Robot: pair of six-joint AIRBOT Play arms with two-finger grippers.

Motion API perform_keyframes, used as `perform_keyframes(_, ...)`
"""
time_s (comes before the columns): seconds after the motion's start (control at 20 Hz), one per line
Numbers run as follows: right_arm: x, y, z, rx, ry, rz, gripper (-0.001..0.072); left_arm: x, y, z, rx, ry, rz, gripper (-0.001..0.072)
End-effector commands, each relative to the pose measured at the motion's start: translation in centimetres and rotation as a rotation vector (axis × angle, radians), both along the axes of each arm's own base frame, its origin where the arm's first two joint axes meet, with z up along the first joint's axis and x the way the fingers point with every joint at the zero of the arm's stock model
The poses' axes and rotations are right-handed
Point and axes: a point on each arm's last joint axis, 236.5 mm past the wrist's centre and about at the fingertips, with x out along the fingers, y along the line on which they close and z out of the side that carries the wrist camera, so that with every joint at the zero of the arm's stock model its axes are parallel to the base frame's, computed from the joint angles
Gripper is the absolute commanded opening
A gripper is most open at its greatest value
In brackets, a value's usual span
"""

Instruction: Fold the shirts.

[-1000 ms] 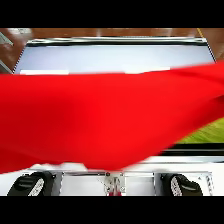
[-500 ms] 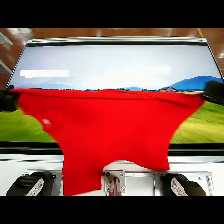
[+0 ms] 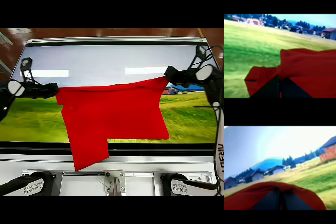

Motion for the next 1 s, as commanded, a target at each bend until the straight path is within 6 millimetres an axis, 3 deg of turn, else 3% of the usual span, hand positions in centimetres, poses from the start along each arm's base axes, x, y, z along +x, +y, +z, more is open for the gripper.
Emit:
perform_keyframes(0.0,2.1,2.5,-4.5,0.072,0.031,-0.033,0.0287,-0.2,-3.0,-6.0,-0.179,0.188,0.053,0.0078)
perform_keyframes(0.05,2.0,2.6,-4.9,0.079,0.044,-0.032,0.0548,-1.3,-3.3,-7.0,-0.198,0.251,0.045,0.0329)
perform_keyframes(0.1,1.7,2.2,-4.6,0.074,0.052,-0.028,0.0613,-2.3,-2.9,-7.3,-0.201,0.301,0.042,0.0670)
perform_keyframes(0.2,0.2,-0.5,-2.8,-0.024,0.068,0.039,0.0613,-5.3,-0.3,-7.2,-0.197,0.414,0.008,0.0690)
perform_keyframes(0.3,-3.5,-6.0,-1.7,-0.176,0.165,0.072,0.0612,-9.3,3.1,-6.4,-0.200,0.523,-0.046,0.0689)
perform_keyframes(0.4,-10.4,-11.3,-3.0,-0.228,0.410,0.082,0.0612,-13.4,5.3,-5.7,-0.232,0.598,-0.080,0.0690)
perform_keyframes(0.45,-14.0,-12.6,-4.2,-0.180,0.533,0.096,0.0612,-15.1,5.8,-6.0,-0.248,0.616,-0.074,0.0690)
perform_keyframes(0.55,-19.1,-12.4,-6.7,0.004,0.679,0.105,0.0612,-18.1,5.5,-8.2,-0.299,0.649,-0.014,0.0698)
perform_keyframes(0.65,-21.0,-9.9,-8.9,0.223,0.706,0.075,0.0612,-19.6,2.6,-11.1,-0.405,0.640,0.018,0.0698)
perform_keyframes(0.8,-20.3,-7.3,-10.3,0.380,0.652,0.037,0.0612,-20.2,-0.6,-14.1,-0.507,0.607,0.071,0.0697)
perform_keyframes(0.95,-19.3,-7.1,-10.6,0.373,0.613,0.028,0.0612,-20.3,-1.9,-15.4,-0.466,0.598,0.045,0.0697)
